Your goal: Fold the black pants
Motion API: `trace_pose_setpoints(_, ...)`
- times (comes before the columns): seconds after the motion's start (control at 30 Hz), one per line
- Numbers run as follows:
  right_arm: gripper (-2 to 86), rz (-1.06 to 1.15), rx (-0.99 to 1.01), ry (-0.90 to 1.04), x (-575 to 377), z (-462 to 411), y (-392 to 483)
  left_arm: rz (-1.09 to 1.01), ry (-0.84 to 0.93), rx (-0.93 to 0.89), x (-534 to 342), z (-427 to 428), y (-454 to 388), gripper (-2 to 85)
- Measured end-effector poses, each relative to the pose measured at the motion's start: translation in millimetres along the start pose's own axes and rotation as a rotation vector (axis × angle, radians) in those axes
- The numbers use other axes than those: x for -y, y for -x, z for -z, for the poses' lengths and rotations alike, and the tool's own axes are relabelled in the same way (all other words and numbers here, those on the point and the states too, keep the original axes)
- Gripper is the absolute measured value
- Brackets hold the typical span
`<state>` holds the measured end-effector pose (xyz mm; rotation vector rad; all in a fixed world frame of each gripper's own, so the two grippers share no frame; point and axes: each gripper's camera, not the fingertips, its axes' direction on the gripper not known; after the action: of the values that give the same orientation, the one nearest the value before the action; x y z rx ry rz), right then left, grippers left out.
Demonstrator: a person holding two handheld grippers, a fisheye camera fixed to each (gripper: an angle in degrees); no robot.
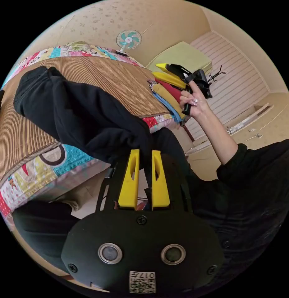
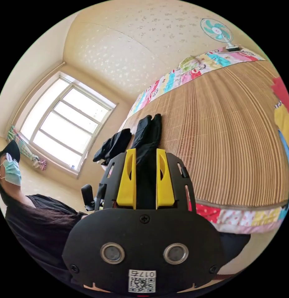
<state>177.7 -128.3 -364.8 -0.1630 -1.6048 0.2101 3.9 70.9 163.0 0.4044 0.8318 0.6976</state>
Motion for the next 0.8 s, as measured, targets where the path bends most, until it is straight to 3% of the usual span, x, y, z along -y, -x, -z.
trace_pose_setpoints(0.07,10.6,-0.008,0.008,0.106,44,-67,-16,0.033,-0.058,-0.032,0,25,12,7.2)
trace_pose_setpoints(0.17,12.7,-0.080,-0.007,0.198,93,-152,-50,0.086,-0.146,0.062,12,69,30,8.3)
trace_pose_setpoints(0.33,12.5,-0.253,0.058,0.235,125,-241,-106,0.163,-0.314,0.203,59,132,54,12.2)
trace_pose_setpoints(0.43,10.6,-0.257,0.056,0.193,128,-248,-110,0.179,-0.331,0.388,121,140,73,13.2)
trace_pose_setpoints(0.57,7.9,-0.242,0.068,0.232,117,-238,-111,0.205,-0.223,0.460,218,101,119,15.6)
trace_pose_setpoints(0.7,4.9,-0.193,0.251,0.169,101,-198,-102,0.351,0.162,0.580,273,-7,197,13.6)
trace_pose_setpoints(0.8,3.8,-0.112,0.213,0.143,86,-143,-78,0.257,-0.021,0.436,239,26,176,7.4)
